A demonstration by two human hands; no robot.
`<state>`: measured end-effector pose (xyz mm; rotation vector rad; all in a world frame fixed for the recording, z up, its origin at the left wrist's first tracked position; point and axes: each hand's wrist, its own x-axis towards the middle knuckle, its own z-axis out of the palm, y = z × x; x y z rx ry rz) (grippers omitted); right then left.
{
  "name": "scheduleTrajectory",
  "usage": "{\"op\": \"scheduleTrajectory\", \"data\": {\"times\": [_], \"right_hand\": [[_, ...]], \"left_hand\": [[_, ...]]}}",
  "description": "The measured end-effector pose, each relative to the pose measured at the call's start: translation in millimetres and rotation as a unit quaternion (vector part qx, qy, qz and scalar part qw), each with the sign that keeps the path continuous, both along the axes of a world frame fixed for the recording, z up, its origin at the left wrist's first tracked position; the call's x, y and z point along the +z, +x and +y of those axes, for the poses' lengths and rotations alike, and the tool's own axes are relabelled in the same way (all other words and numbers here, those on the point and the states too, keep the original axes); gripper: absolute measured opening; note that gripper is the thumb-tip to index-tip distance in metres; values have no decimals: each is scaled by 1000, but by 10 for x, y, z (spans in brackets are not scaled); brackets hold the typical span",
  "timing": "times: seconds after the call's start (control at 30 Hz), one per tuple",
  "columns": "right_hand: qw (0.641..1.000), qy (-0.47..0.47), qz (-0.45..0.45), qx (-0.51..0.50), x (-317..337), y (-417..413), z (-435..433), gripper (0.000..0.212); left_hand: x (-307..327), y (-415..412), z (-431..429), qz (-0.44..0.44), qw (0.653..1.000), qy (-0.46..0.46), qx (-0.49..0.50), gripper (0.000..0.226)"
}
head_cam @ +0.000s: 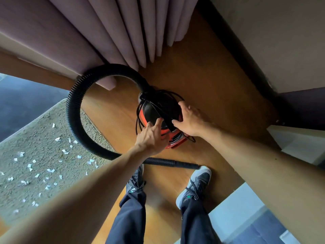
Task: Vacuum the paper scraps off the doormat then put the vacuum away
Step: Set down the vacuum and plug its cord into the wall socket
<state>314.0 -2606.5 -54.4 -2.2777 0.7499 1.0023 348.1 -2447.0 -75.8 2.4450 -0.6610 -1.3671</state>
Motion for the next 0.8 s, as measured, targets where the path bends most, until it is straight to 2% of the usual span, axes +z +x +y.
{"op": "scheduleTrajectory", "data": {"times": [0.13, 0.3, 0.37, 0.47, 0.57, 0.7, 0.8], "right_hand": [[1000, -13, 0, 14, -52, 62, -120, 69], [999, -9, -25, 20, -123, 281, -219, 68], [999, 17, -46, 23, -168, 405, -214, 65], [994, 54, -94, 28, -232, 587, -151, 51], [992, 64, -103, 44, -295, 738, -41, 43], [992, 58, -92, 72, -401, 881, 127, 40], [991, 49, -86, 93, -481, 969, 258, 46]], "left_hand": [[-78, -148, -126, 13, 997, 1, 79, 62], [-145, -302, -270, 44, 982, -25, 180, 63], [-160, -352, -335, 51, 969, -28, 239, 63], [-187, -409, -422, 60, 944, -40, 323, 47], [-245, -469, -495, 69, 911, -38, 404, 39], [-313, -510, -634, 28, 891, -3, 452, 37], [-344, -489, -715, -12, 881, 33, 471, 40]]}}
